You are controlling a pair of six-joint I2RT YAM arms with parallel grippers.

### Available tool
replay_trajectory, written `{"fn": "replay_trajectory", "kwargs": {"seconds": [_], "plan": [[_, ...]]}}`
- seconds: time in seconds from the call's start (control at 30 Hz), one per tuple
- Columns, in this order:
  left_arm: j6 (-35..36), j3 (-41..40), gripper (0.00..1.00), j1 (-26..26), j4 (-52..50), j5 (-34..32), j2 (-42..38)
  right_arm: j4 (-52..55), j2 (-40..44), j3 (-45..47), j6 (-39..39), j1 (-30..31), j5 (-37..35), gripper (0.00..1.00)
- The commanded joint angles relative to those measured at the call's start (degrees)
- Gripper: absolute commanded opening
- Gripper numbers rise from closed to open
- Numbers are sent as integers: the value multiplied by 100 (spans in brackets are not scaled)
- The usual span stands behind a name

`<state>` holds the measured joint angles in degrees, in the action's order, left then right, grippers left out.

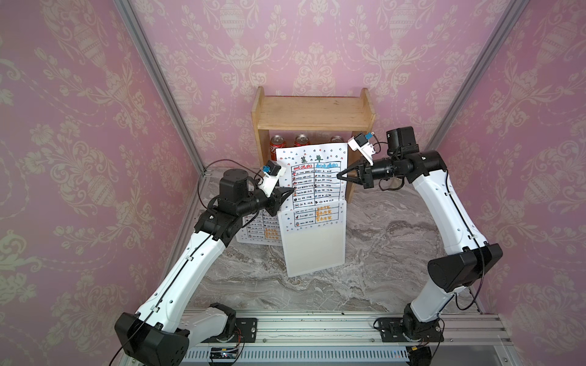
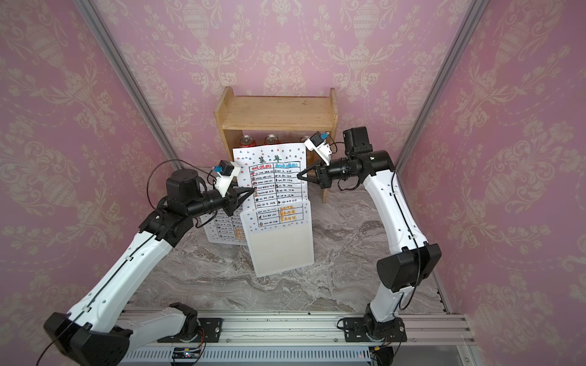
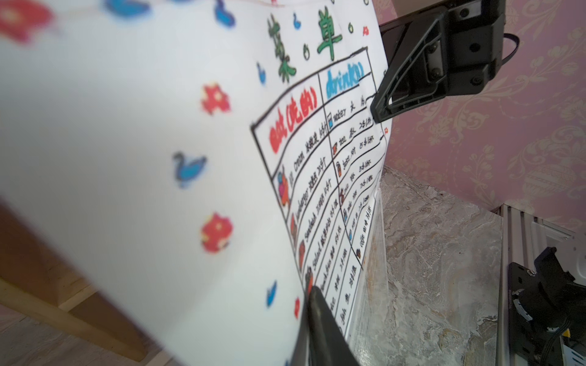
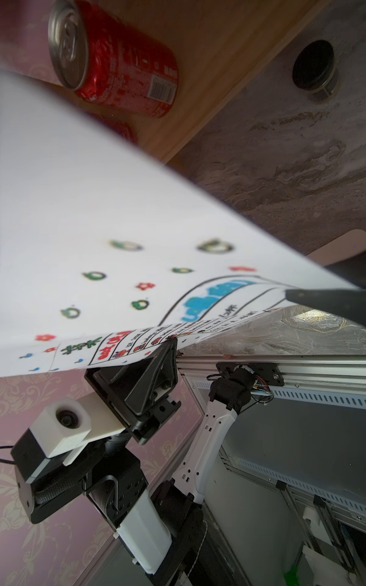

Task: Insert the menus into the narrow rack
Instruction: Insert the menu into the narrow rack.

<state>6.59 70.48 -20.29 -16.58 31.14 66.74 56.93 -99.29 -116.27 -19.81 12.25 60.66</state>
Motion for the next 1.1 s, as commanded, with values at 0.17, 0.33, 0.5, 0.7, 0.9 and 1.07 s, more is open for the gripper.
{"fn": "replay_trajectory", "kwargs": {"seconds": [0.17, 0.33, 0.5, 0.7, 0.9, 1.07], "plan": [[-4, -181, 17, 43, -323, 54, -326, 78, -103, 97, -194, 23, 34, 4], [-153, -284, 13, 43, -320, 146, -346, 152, -212, -38, -245, 27, 53, 4], [-167, -410, 11, 43, -328, 140, -424, 345, -332, -299, -345, 31, 33, 4], [-184, -526, 7, 43, -354, 89, -465, 395, -363, -239, -423, 115, -102, 4], [-202, -591, 2, 42, -519, 90, -540, 408, -363, -181, -471, 138, -164, 4], [-237, -741, 0, 40, -601, 99, -711, 428, -372, -285, -467, 137, -212, 5]]}}
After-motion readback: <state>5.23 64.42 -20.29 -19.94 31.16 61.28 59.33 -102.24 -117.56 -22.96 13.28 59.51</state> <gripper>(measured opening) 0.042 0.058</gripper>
